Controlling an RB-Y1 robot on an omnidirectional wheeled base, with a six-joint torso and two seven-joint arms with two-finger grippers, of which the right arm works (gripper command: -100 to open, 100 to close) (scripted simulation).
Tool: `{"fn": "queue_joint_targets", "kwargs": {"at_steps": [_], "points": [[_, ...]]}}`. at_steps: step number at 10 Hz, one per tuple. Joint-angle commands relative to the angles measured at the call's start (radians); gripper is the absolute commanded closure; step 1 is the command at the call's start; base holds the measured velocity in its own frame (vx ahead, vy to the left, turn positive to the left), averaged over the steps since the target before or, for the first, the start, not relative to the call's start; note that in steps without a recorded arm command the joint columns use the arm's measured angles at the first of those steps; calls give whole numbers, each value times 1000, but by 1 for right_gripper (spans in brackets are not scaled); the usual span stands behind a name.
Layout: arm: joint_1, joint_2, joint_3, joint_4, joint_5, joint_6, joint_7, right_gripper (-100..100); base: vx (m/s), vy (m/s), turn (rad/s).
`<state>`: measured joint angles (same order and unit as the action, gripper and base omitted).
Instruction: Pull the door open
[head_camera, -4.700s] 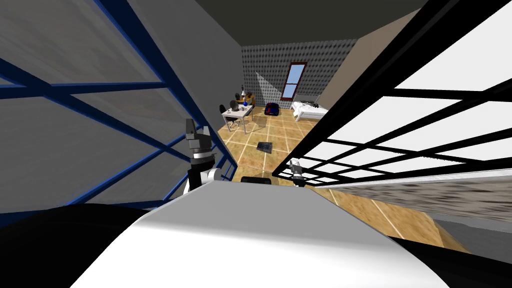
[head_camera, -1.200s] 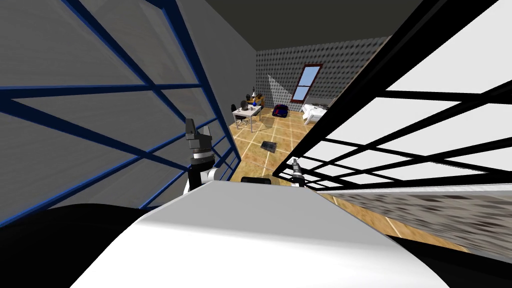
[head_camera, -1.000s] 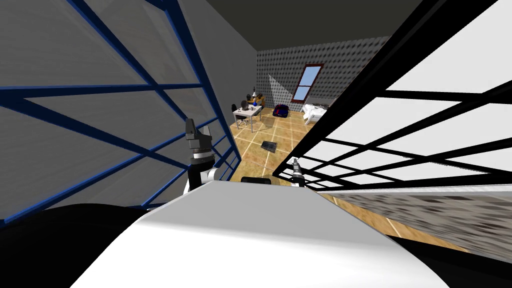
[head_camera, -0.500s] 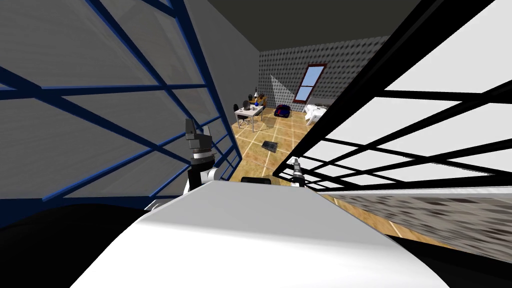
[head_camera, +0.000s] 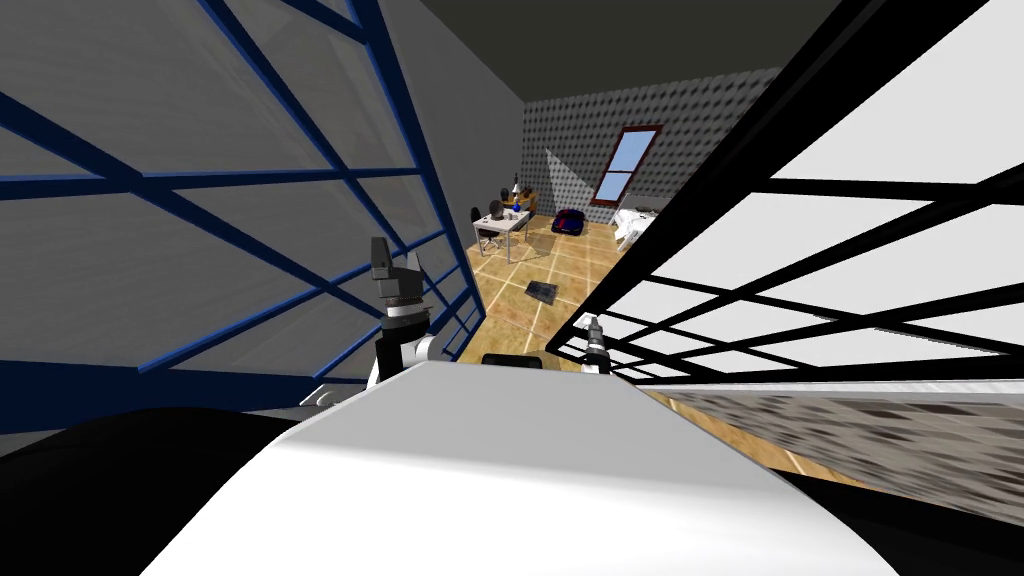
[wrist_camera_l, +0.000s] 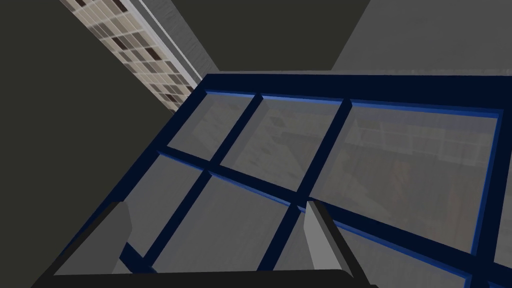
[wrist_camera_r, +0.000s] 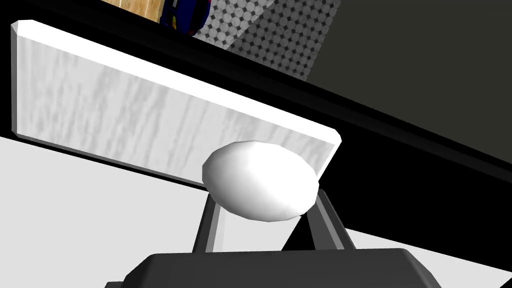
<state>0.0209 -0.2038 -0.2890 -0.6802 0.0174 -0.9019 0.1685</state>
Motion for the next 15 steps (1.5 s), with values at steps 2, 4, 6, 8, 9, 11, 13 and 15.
{"fn": "queue_joint_targets", "kwargs": {"at_steps": [2, 4, 6, 8, 9, 11, 13, 15], "points": [[-5, 4, 18, 3, -23, -1, -69, 100, -37, -13, 41], [-6, 2, 26, 5, -41, 0, -113, 100, -49, -21, 71], [-8, 0, 34, 7, -59, 1, -155, 100, -42, -11, 40], [-9, -3, 43, 9, -76, 1, -197, 100, -37, -10, 49], [-11, -5, 51, 11, -94, 2, -236, 100, -43, -16, 49], [-13, -8, 59, 13, -112, 3, -280, 100, -54, -18, 74], [-14, -10, 67, 15, -130, 3, -322, 100, -45, -1, 41], [-16, -12, 75, 17, -148, 4, -363, 100, -43, -12, 46]]}}
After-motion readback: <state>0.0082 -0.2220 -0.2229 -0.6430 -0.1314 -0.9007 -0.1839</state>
